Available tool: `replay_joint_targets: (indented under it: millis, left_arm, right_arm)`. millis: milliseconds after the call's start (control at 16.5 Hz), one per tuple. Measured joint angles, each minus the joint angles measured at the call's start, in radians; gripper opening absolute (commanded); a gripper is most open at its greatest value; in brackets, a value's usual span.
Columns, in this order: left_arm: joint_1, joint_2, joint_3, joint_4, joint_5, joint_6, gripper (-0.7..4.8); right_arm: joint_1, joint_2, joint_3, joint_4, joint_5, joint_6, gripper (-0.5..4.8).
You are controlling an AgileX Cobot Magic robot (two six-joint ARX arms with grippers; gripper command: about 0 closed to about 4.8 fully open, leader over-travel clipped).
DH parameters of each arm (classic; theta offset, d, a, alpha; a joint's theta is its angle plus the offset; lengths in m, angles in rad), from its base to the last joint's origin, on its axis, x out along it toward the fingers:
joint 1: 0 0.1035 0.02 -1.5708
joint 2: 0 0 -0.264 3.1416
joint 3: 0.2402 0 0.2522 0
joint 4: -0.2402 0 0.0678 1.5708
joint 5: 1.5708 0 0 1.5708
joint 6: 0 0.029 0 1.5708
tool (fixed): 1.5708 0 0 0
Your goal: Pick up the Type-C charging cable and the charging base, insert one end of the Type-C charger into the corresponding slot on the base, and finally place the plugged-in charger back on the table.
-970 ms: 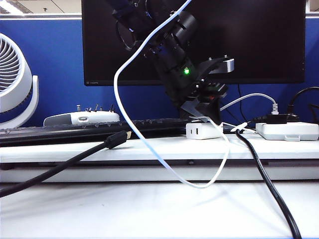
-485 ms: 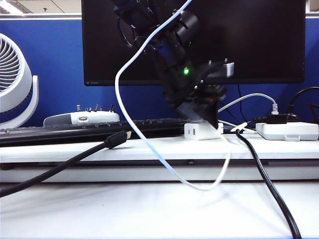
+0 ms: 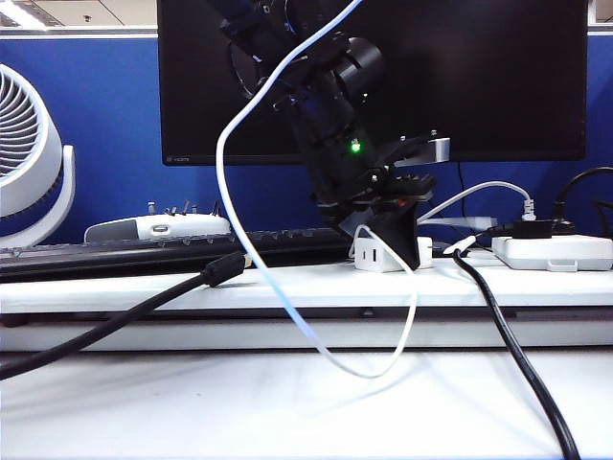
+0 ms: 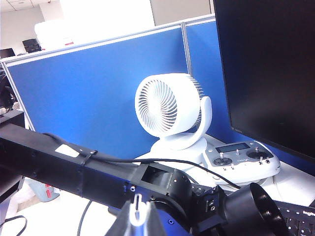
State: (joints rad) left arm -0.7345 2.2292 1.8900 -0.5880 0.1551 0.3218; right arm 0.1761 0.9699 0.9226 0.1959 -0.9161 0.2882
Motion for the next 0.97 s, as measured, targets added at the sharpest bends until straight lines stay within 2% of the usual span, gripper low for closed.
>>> replay_joint_targets:
  millis: [182,485,788,849,970]
  left_arm:
    - [0.000,0.000,0.001,0.008,0.042,-0.009,0.43]
    - [0.001,-0.031,0.191,-0.064,0.110,-0.050,0.43]
    - [0.001,-0.127,0.239,-0.079,0.114,-0.088,0.41]
    - [0.002,-0.145,0.239,-0.078,0.114,-0.096,0.15]
    - [0.027,-0.204,0.240,-0.055,0.141,-0.164,0.14]
  right_arm:
    - [0.000,0.000,0.000,0.000,0.000,0.000,0.00]
    - [0.000,-0.001,0.000,0.000,0.000,0.000,0.00]
    - [-0.001,-0.001,0.000,0.000,0.000,-0.002,0.00]
    - [-0.001,-0.001,0.000,0.000,0.000,-0.002,0.00]
    - [-0.001,-0.004,0.000,0.000,-0.004,-0.001,0.00]
